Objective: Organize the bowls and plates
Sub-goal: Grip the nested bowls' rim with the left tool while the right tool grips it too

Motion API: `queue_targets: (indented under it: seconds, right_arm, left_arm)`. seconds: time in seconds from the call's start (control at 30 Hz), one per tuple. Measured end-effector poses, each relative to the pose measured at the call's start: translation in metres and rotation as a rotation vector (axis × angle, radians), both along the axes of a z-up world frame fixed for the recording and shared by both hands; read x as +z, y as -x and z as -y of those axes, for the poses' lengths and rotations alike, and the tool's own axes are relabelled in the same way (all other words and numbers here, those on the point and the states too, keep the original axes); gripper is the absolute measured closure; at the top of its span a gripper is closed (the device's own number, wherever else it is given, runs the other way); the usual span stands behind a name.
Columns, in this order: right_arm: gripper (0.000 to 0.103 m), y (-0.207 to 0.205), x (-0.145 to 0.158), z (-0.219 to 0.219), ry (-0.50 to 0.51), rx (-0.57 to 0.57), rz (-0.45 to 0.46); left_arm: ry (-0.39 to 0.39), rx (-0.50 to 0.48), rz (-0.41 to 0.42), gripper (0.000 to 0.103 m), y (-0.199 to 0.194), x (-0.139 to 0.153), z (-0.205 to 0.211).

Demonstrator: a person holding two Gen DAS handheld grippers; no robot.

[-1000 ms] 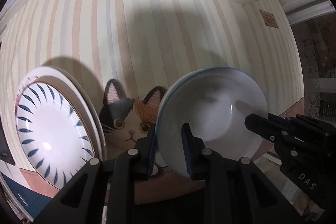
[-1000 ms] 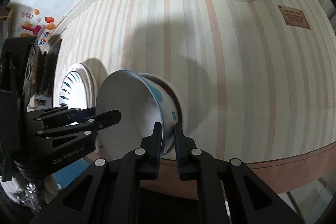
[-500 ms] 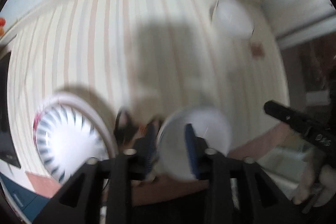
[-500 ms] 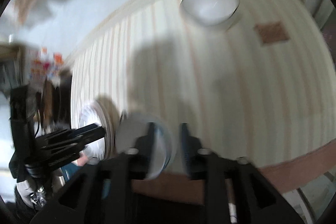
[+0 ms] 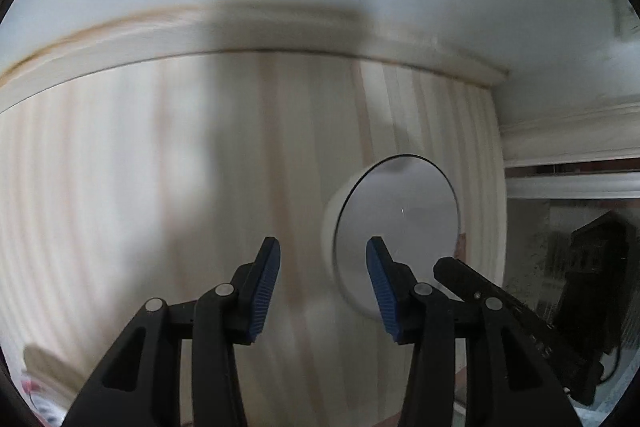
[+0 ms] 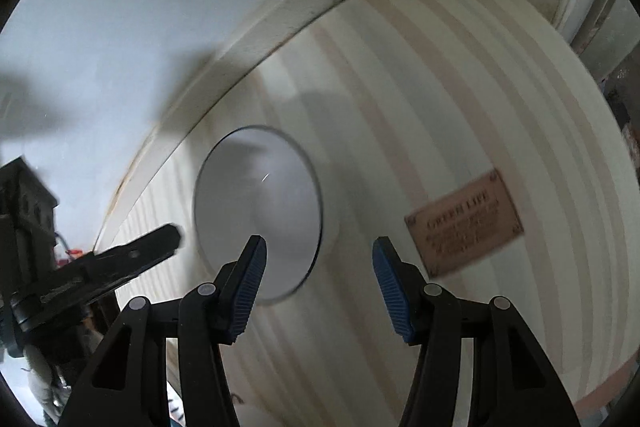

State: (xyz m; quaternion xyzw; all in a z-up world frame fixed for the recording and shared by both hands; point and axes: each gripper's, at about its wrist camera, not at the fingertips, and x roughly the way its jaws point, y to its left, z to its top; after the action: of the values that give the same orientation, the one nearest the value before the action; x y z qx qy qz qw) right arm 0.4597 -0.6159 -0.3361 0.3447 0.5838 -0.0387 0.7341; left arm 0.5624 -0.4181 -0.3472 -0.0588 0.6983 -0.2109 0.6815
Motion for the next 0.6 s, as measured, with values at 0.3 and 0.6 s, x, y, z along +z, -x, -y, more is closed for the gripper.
queue_targets:
  seconds: [0.3,0.6]
  right_arm:
    - [0.087,-0.022,-0.015,-0.008,0.051,0.074,-0.002]
    - [0.087,-0.022,-0.009,-0.015,0.078,0.109,0.013]
  left_arm:
    - [0.031,-0.033,-0.017,0.073,0.001,-0.024,0.018]
    - [-0.002,-0.053,0.014,0.073,0.012,-0.013,0.016]
